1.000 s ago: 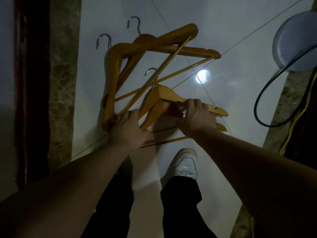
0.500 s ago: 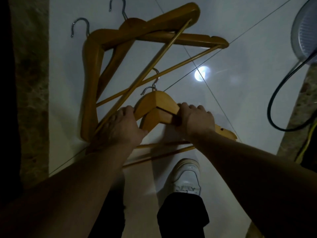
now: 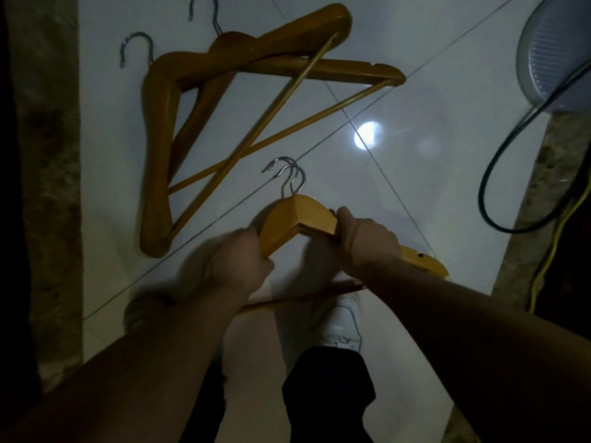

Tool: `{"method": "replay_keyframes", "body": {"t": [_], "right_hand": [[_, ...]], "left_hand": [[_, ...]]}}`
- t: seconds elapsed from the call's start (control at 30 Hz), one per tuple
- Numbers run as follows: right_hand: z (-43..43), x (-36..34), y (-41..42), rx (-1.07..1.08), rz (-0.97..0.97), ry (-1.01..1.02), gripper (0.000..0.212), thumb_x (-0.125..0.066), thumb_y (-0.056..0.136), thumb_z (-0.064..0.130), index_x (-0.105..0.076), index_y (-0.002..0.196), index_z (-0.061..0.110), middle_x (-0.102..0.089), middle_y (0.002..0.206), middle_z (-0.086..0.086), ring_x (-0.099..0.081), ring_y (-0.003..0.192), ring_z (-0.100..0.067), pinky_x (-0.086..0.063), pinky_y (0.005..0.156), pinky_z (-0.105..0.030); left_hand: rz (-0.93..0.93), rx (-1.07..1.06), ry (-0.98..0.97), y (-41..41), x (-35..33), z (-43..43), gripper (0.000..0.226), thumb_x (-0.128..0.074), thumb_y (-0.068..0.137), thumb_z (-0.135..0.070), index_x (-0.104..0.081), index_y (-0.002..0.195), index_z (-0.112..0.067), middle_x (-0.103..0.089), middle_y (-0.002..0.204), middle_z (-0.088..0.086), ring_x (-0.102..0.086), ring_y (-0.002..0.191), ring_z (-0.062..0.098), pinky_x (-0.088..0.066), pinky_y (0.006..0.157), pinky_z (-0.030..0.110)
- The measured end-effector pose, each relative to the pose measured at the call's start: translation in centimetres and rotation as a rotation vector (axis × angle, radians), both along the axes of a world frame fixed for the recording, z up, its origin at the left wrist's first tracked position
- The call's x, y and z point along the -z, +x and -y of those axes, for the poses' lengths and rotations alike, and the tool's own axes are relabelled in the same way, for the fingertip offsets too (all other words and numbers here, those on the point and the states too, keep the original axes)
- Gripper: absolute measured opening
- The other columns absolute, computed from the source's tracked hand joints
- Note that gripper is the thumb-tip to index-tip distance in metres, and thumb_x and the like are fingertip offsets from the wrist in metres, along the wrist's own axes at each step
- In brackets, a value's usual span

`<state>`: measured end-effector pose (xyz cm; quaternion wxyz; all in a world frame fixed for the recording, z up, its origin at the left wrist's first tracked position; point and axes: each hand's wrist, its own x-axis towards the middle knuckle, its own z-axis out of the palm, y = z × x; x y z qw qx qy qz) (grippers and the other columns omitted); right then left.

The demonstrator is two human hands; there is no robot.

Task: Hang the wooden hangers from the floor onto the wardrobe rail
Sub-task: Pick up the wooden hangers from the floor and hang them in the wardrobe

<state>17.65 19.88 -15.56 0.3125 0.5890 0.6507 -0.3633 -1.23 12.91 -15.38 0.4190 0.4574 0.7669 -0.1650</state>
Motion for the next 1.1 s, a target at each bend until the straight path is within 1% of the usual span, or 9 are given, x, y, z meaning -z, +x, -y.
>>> {"method": "replay_keyframes", "body": {"t": [0.1,0.27,0.4,0.53,0.63,0.77,0.87,0.97,1.1], "right_hand": [[0.8,-2.4,0.3,0.034,-0.009,0.036,0.021,-0.047,0.098,0.037,-0.03,0.099,0.024,-0.045,0.076,-0.001,-0.044,0.07,-0.028,-0.038,0.068,-0.039],[1.1,-6.8,0.3,0.113,-0.057,0.045,0.024,-0.048,0.096,0.036,-0.028,0.098,0.023,-0.049,0.082,-0.003,-0.046,0.073,-0.029,-0.038,0.066,-0.038],[0.6,-11.3,0.4,0.128,-0.071,0.102,0.029,-0.051,0.095,0.04,-0.027,0.098,0.025,-0.052,0.083,-0.002,-0.053,0.075,-0.03,-0.041,0.064,-0.037],[0.0,-17.4,0.6,0.109,-0.083,0.134,0.029,-0.053,0.097,0.041,-0.031,0.103,0.023,-0.054,0.085,-0.001,-0.051,0.071,-0.025,-0.038,0.062,-0.035],[-0.5,-22.5,0.7,0.098,-0.09,0.145,0.028,-0.051,0.098,0.043,-0.032,0.104,0.022,-0.054,0.084,-0.001,-0.053,0.072,-0.023,-0.042,0.062,-0.036],[-0.7,-29.5,1.0,0.108,-0.053,0.137,0.029,-0.051,0.097,0.046,-0.041,0.105,0.02,-0.054,0.086,-0.002,-0.052,0.076,-0.025,-0.043,0.065,-0.036],[-1.1,-34.6,0.9,0.131,-0.027,0.13,0.031,-0.052,0.096,0.048,-0.049,0.111,0.021,-0.057,0.087,-0.001,-0.057,0.079,-0.023,-0.049,0.068,-0.035],[-1.5,-39.9,1.1,0.19,-0.047,0.09,0.03,-0.054,0.095,0.048,-0.052,0.111,0.023,-0.058,0.084,0.0,-0.059,0.078,-0.021,-0.049,0.066,-0.034],[-2.0,-47.6,1.9,0.326,-0.103,0.04,0.027,-0.061,0.09,0.048,-0.055,0.104,0.026,-0.059,0.083,0.001,-0.059,0.08,-0.019,-0.046,0.068,-0.033]], "left_hand": [[0.025,0.042,0.013,-0.3,-1.9,-0.7,0.042,-0.074,0.083,-0.036,-0.056,0.115,-0.015,-0.06,0.112,0.01,-0.061,0.101,0.029,-0.052,0.081,0.04],[0.034,0.143,0.028,-1.1,-6.9,-2.5,0.043,-0.068,0.086,-0.041,-0.053,0.118,-0.017,-0.065,0.101,0.01,-0.057,0.106,0.031,-0.045,0.077,0.039],[0.037,0.171,0.067,-1.2,-12.3,-3.7,0.038,-0.063,0.088,-0.041,-0.05,0.117,-0.02,-0.044,0.081,-0.003,-0.053,0.108,0.032,-0.047,0.079,0.042],[0.046,0.189,0.096,-1.1,-18.2,-4.2,0.021,-0.059,0.091,-0.041,-0.048,0.09,-0.023,-0.042,0.073,-0.007,-0.056,0.1,0.03,-0.046,0.071,0.037],[0.019,0.194,0.101,-0.8,-23.4,-4.6,0.021,-0.057,0.092,-0.04,-0.046,0.083,-0.024,-0.05,0.079,-0.003,-0.054,0.101,0.028,-0.04,0.07,0.035],[-0.017,0.244,0.083,-0.1,-30.5,-5.1,0.021,-0.053,0.094,-0.038,-0.055,0.104,-0.019,-0.056,0.097,0.006,-0.052,0.111,0.03,-0.037,0.073,0.033],[-0.029,0.263,0.108,-0.3,-35.1,-5.5,0.026,-0.053,0.094,-0.041,-0.056,0.111,-0.021,-0.057,0.098,0.003,-0.053,0.11,0.03,-0.042,0.076,0.034],[-0.051,0.283,0.147,-0.7,-39.3,-6.2,0.027,-0.053,0.091,-0.044,-0.058,0.108,-0.023,-0.064,0.104,0.005,-0.053,0.108,0.031,-0.05,0.086,0.041],[-0.018,0.297,0.175,-0.7,-45.4,-7.5,0.021,-0.055,0.09,-0.047,-0.057,0.098,-0.029,-0.061,0.093,0.002,-0.053,0.106,0.031,-0.051,0.091,0.048]]}}
